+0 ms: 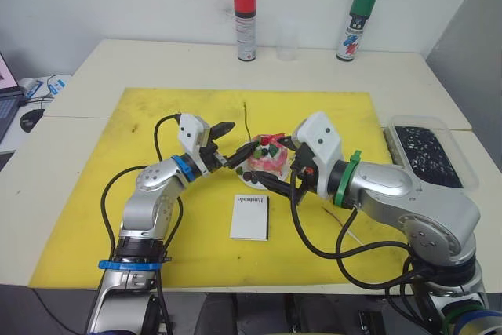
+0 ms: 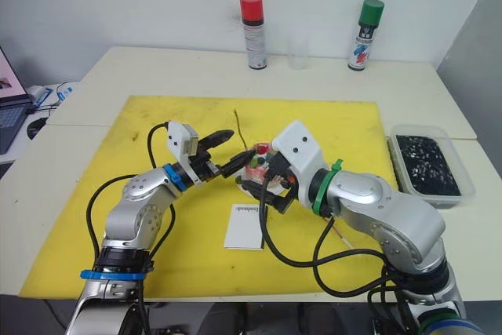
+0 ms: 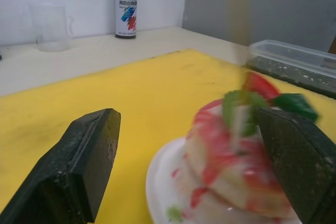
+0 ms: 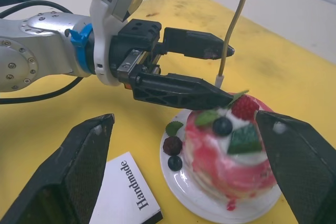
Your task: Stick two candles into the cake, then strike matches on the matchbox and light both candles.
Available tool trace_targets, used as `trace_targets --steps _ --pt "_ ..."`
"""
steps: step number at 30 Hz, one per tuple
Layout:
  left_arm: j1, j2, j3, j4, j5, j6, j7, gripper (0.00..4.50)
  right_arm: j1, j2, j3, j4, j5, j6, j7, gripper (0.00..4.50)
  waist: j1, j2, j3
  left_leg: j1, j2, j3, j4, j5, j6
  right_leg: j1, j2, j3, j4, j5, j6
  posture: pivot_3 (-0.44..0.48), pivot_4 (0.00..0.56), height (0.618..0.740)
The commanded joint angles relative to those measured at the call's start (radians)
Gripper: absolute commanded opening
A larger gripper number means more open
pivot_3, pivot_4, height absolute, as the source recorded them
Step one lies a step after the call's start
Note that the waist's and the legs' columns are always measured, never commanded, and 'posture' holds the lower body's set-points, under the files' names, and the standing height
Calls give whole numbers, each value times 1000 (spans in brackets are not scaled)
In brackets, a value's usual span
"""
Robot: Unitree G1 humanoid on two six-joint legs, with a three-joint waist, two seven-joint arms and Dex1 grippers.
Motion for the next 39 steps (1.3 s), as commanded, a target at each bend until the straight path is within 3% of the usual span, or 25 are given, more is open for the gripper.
trace_targets --steps 1,8,13,18,23,28,33,38,39 --pt "-18 27 28 -73 -22 6 4 4454 -13 17 -27 -14 -17 -39 -10 4500 0 0 0 0 0 0 0 0 0 0 0 0 0 0 0 0 150 740" --pt "20 147 38 -163 -42 64 -77 4454 1 3 -61 -22 -25 -64 9 4500 -1 0 0 0 0 0 0 0 0 0 0 0 0 0 0 0 150 740" --pt "110 320 46 -243 -53 82 -203 4454 81 -100 -131 -74 -17 -99 66 4500 -2 1 1 0 1 1 -2 0 0 -1 -1 0 -1 -1 -3 0 150 740" --pt "260 470 9 -419 -110 106 -385 4454 251 -283 -274 -143 21 -105 178 4500 1 2 1 0 1 1 -3 0 0 -1 -3 -1 -1 -3 -5 0 150 740" --pt "264 460 -50 -560 -196 188 -394 4454 503 -444 -418 -216 9 -135 270 4500 6 2 2 0 1 0 -4 0 0 0 -6 0 -1 -7 0 0 150 740" --pt "225 434 -146 -613 -186 173 -422 4454 733 -440 -404 -239 -59 -216 251 4500 0 2 2 1 -1 0 -2 0 0 1 -4 0 0 -7 2 0 150 740" --pt "177 392 -200 -570 -140 136 -417 4454 822 -418 -305 -219 -153 -261 201 4500 -2 2 2 2 0 1 -1 0 0 1 -2 1 0 -6 2 0 150 740" --pt "178 376 -211 -577 -138 137 -407 4454 856 -389 -286 -201 -173 -256 182 4500 0 2 2 2 -1 2 -1 0 0 1 -2 1 0 -6 3 0 150 740" --pt "183 378 -214 -582 -136 137 -410 4489 858 -389 -283 -192 -178 -256 184 4317 0 2 2 2 -1 2 -1 0 0 1 -2 1 0 -6 3 0 150 740"
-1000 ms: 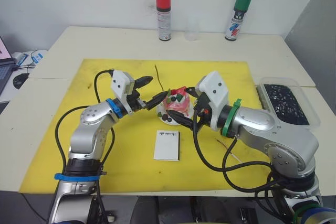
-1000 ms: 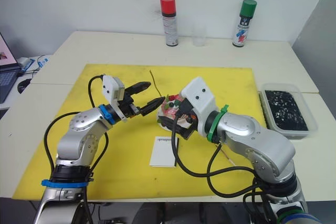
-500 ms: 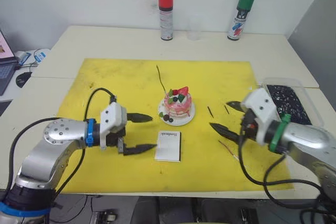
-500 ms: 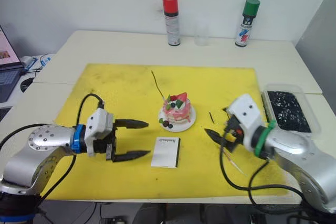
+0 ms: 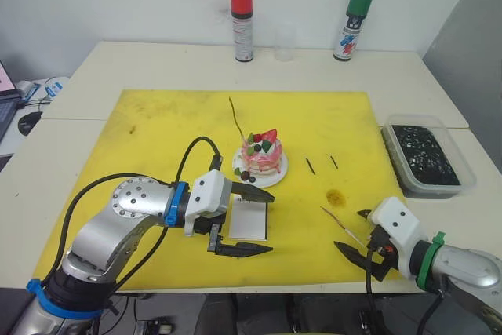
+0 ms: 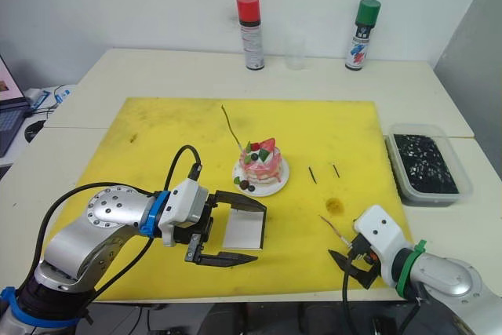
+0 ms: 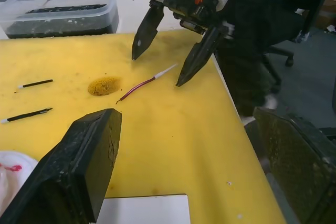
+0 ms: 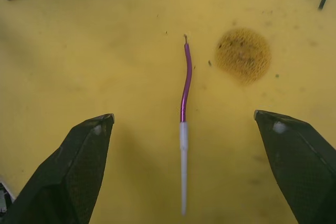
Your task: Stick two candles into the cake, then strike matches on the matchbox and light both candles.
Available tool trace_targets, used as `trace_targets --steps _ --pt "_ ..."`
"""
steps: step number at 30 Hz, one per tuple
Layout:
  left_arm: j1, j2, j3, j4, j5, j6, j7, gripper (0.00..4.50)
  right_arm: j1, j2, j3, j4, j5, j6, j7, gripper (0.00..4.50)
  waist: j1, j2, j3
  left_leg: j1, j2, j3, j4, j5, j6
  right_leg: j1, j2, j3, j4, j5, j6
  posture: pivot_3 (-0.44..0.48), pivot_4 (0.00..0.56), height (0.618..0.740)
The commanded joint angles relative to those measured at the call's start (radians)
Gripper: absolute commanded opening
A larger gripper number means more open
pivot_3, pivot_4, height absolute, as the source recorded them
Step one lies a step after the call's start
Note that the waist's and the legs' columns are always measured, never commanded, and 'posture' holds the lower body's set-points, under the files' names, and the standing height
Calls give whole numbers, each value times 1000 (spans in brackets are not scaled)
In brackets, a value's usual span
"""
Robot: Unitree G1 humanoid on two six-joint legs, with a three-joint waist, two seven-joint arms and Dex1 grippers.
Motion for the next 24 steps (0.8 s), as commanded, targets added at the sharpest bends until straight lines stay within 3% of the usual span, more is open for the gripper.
trace_targets --steps 1,12,13,19,24 --pt "11 6 -6 -38 -5 -7 -3 4500 14 -2 4 12 -28 -20 -3 4096 0 0 0 0 0 0 0 0 0 0 0 0 0 0 0 0 150 740" --pt "29 10 -32 -79 4 -4 -3 4500 -1 52 -42 5 84 71 25 200 1 0 0 0 0 -1 0 0 0 1 0 0 0 0 0 0 150 740" --pt "28 8 -35 -82 5 -4 0 4500 -1 46 -56 -2 95 78 32 40 1 0 0 0 0 -1 0 0 0 1 0 0 0 0 0 0 150 740" --pt "18 -5 -64 -98 -10 6 -1 4500 -9 -40 -236 -37 185 112 114 40 2 0 0 0 0 -1 0 0 0 1 0 0 0 0 0 0 150 740" --pt "-23 -34 -120 -111 -3 3 -16 4500 189 -154 -441 9 110 -6 303 40 11 0 0 0 -1 -2 0 0 0 2 0 -1 0 0 0 0 150 740"
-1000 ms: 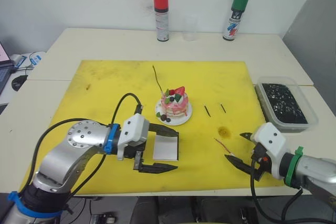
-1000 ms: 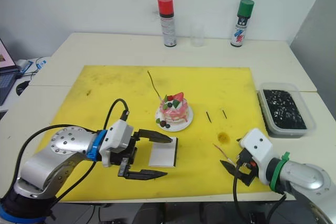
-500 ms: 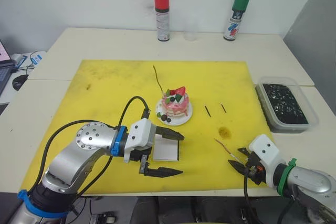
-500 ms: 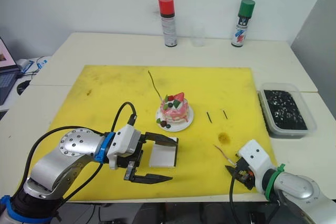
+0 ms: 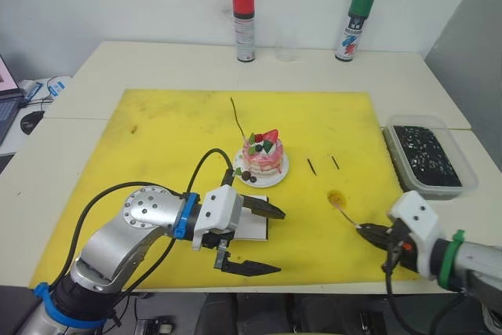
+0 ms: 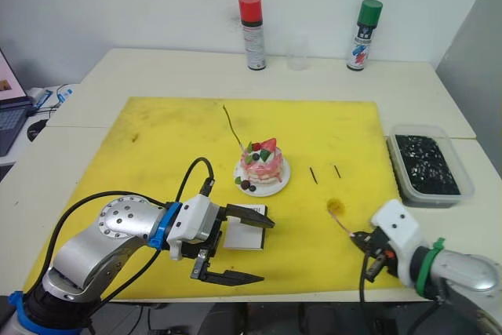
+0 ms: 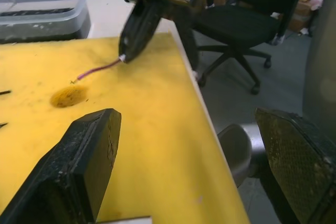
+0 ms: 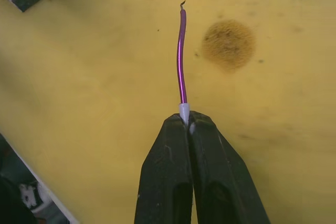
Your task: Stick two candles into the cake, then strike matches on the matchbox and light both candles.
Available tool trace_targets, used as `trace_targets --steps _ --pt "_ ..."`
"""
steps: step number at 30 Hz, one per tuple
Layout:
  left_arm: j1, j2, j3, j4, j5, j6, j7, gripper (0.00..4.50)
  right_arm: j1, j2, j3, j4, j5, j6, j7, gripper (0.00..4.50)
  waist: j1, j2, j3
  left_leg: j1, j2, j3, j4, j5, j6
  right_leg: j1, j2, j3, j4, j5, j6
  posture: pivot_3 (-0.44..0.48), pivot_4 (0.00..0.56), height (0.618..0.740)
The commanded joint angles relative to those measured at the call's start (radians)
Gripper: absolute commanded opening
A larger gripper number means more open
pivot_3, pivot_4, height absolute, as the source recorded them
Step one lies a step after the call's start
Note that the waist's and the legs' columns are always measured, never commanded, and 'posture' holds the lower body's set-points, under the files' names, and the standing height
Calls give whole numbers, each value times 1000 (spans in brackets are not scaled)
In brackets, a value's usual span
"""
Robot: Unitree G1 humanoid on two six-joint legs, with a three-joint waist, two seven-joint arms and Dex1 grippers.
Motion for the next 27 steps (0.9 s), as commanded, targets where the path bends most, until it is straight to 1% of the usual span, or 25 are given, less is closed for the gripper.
trace_targets --steps 1,5,8,13,18,19,21,22,26,27 --pt "-41 -26 -42 -40 -2 -13 -11 4500 140 -27 -145 25 -73 -126 140 40 6 0 0 0 0 -1 0 0 0 1 0 -2 0 0 0 0 150 740" --pt "-65 -67 -76 -43 -24 7 -4 4500 286 11 -234 103 -133 -260 247 40 5 0 0 0 0 -1 1 0 0 1 0 -1 0 0 0 0 150 740" --pt "-62 -83 -98 -39 -13 -8 -10 4500 344 32 -238 149 -182 -357 298 40 -3 1 -1 1 0 -1 2 0 0 2 0 -1 0 0 0 0 150 740" --pt "-91 -119 -123 -12 15 -32 1 4500 355 42 -196 215 -221 -414 320 40 -5 1 -1 2 0 -1 3 0 0 3 0 0 1 -1 -2 0 150 740" --pt "-135 -156 -140 3 33 -23 16 4500 305 62 -132 255 -238 -429 299 40 -5 2 -1 2 -1 -1 5 0 0 5 0 2 0 -1 -2 0 150 740" --pt "-138 -159 -140 2 33 -20 17 4500 301 64 -121 260 -243 -431 296 370 -5 2 -1 2 -1 -1 5 0 0 5 0 3 0 -1 -2 0 150 740" --pt "-143 -163 -140 -1 34 -13 19 4500 292 67 -104 267 -249 -431 288 677 -5 2 -1 2 -1 -1 5 0 0 5 0 2 0 -1 -2 0 150 740" --pt "-145 -164 -140 -2 35 -11 21 4500 288 69 -99 269 -252 -431 284 976 -5 2 -1 2 -1 -2 5 0 0 5 1 2 0 -1 -1 0 150 740" --pt "-155 -173 -145 7 50 -17 32 4500 272 66 -107 245 -245 -412 276 2435 -4 2 -1 2 -1 -2 5 0 0 5 1 1 0 0 0 0 150 740" --pt "-156 -174 -146 9 53 -18 33 4500 272 58 -124 224 -236 -401 281 2664 -4 2 -2 2 -1 -2 5 0 0 5 1 1 0 0 0 0 150 740"
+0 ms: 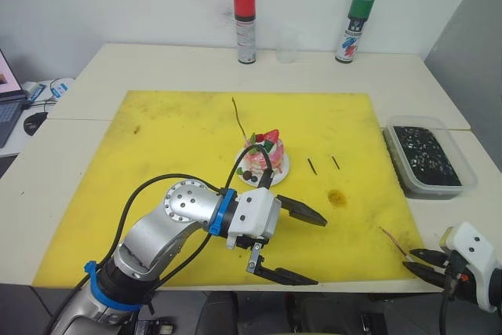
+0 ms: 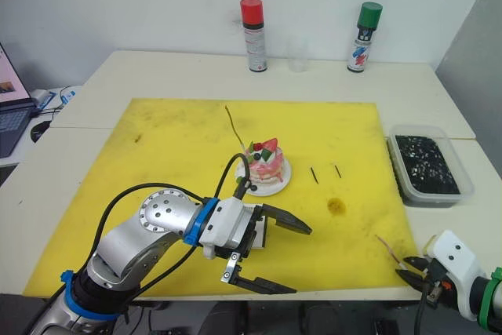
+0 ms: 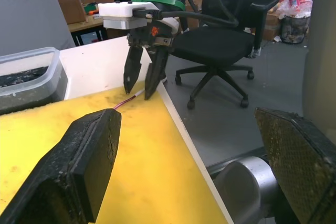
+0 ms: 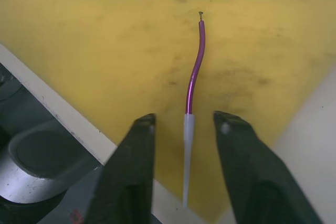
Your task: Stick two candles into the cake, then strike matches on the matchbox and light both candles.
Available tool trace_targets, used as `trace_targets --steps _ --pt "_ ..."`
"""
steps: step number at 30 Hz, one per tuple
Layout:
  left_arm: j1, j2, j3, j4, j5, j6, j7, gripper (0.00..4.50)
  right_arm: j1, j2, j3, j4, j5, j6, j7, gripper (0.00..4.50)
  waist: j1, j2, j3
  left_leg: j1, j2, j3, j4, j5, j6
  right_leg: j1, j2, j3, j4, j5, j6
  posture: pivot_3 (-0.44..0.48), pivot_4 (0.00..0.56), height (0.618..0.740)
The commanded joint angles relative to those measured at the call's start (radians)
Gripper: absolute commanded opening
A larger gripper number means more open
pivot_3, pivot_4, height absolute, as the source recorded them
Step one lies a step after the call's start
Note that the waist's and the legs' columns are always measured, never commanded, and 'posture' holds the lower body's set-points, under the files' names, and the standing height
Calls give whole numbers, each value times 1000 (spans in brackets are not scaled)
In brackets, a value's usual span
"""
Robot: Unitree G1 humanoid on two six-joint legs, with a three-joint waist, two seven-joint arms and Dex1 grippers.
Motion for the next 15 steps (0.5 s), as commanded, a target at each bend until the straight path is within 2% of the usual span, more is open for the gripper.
trace_targets --steps 1,2,8,12,15 --pt "-15 -11 -13 -4 12 -9 10 4500 -4 -17 -58 -77 19 24 6 3095 0 1 0 0 0 0 0 0 0 0 0 0 0 0 0 0 150 740" --pt "-14 -10 -14 -2 17 -13 10 4500 -3 -30 -85 -107 36 50 16 3426 0 1 -1 0 0 0 0 0 0 0 0 0 0 0 0 0 150 740" --pt "-2 -9 -28 6 55 -54 0 4500 -18 -139 -208 -248 105 259 45 3426 0 2 -1 1 0 0 0 0 0 2 0 0 0 1 1 0 150 740" --pt "0 -32 -47 20 89 -92 12 4500 -46 -290 -178 -287 99 521 2 3426 1 2 -1 1 0 0 1 0 0 2 0 0 0 0 1 0 150 740" --pt "7 -35 -66 36 130 -137 8 4500 -187 -354 -98 -253 164 687 -38 3426 -2 0 0 1 0 0 2 0 0 2 0 1 0 0 0 0 150 740"
